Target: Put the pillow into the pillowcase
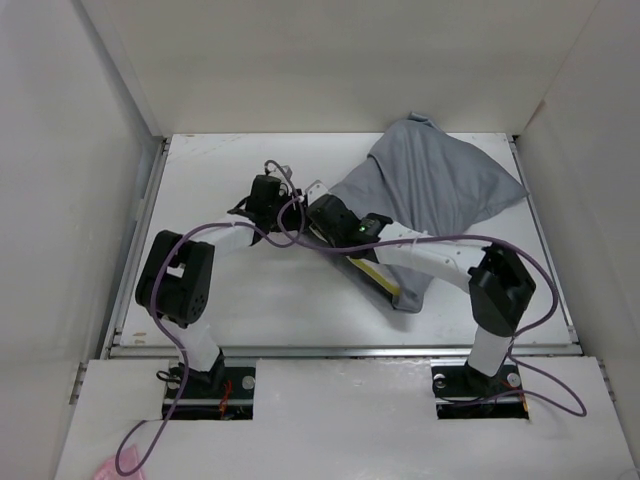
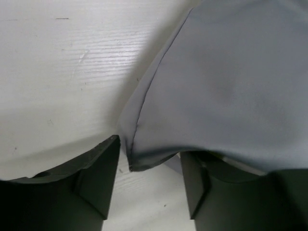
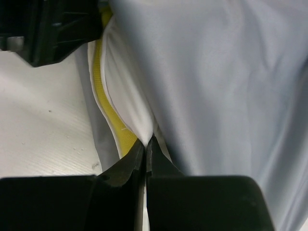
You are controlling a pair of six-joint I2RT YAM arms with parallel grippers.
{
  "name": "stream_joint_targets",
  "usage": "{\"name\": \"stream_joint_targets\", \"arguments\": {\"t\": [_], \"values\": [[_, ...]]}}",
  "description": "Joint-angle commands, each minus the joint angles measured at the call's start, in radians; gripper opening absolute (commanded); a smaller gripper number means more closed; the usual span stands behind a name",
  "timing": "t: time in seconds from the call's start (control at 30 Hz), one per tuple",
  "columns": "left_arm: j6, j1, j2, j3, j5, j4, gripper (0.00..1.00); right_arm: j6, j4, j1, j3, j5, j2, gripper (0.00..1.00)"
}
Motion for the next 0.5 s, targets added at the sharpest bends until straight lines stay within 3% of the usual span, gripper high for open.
{"name": "stream_joint_targets", "arguments": {"t": [0.0,0.07,0.27,0.33,0.37,0.47], "values": [[0.068,0.017,-0.063,-0.060,-0.087,0.029,0.53,-0.006,-0.018,0.007,0.062,-0.006,-0.153,0.00],[0.068,0.017,-0.063,-0.060,-0.096,0.029,0.58,-0.006,-0.029,0.007,0.062,-0.015,-0.167,0.00],[0.099,-0.002,0.009,-0.003,-0.056,0.017,0.55,0.013,-0.064,0.007,0.073,-0.033,-0.189,0.00],[0.099,-0.014,0.030,0.037,-0.042,0.017,0.46,0.013,-0.064,0.007,0.082,-0.033,-0.189,0.00],[0.099,-0.026,0.044,0.050,-0.042,0.017,0.27,0.022,-0.064,0.007,0.082,-0.024,-0.189,0.00],[0.099,-0.026,0.084,0.103,-0.052,-0.032,0.08,0.022,-0.099,-0.005,0.115,0.014,-0.189,0.00]]}}
